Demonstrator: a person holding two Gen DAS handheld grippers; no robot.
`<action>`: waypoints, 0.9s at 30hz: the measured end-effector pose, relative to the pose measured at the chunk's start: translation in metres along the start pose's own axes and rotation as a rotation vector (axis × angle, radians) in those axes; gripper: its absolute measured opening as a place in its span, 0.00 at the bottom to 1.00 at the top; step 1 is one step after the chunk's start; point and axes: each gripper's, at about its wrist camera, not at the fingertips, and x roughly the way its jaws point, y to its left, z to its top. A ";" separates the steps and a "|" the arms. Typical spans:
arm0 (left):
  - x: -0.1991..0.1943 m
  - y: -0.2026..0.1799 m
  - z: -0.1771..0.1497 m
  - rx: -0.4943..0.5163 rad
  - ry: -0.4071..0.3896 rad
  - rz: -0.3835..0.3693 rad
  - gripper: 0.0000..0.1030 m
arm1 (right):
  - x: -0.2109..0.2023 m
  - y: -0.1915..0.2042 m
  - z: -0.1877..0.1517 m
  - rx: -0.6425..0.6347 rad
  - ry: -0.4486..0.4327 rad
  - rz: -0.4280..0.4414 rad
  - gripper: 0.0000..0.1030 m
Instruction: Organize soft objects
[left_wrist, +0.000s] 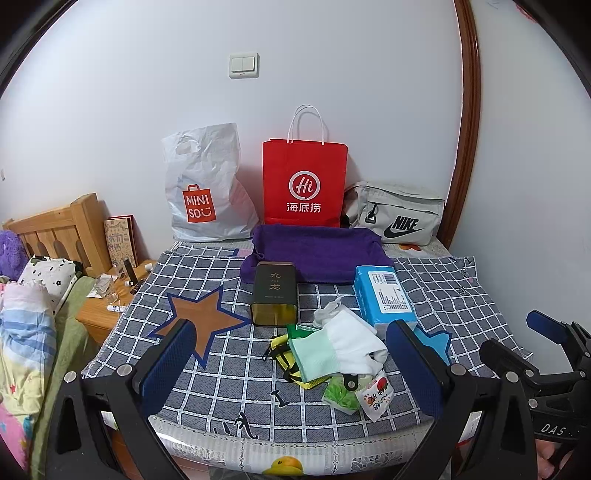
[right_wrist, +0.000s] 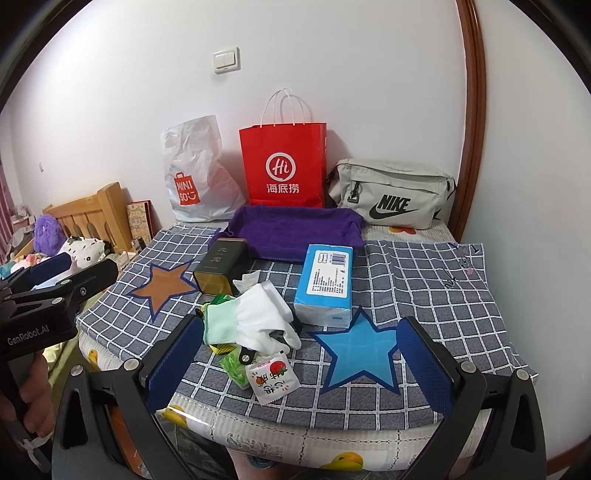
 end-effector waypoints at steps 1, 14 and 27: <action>0.000 0.000 0.000 0.000 -0.001 0.000 1.00 | 0.000 0.000 -0.001 -0.001 0.000 -0.001 1.00; -0.002 0.000 -0.001 0.004 -0.004 0.001 1.00 | -0.002 0.001 0.000 -0.004 -0.007 0.000 1.00; 0.009 -0.008 0.003 0.012 0.008 0.001 1.00 | 0.001 0.002 -0.004 -0.017 -0.016 0.017 1.00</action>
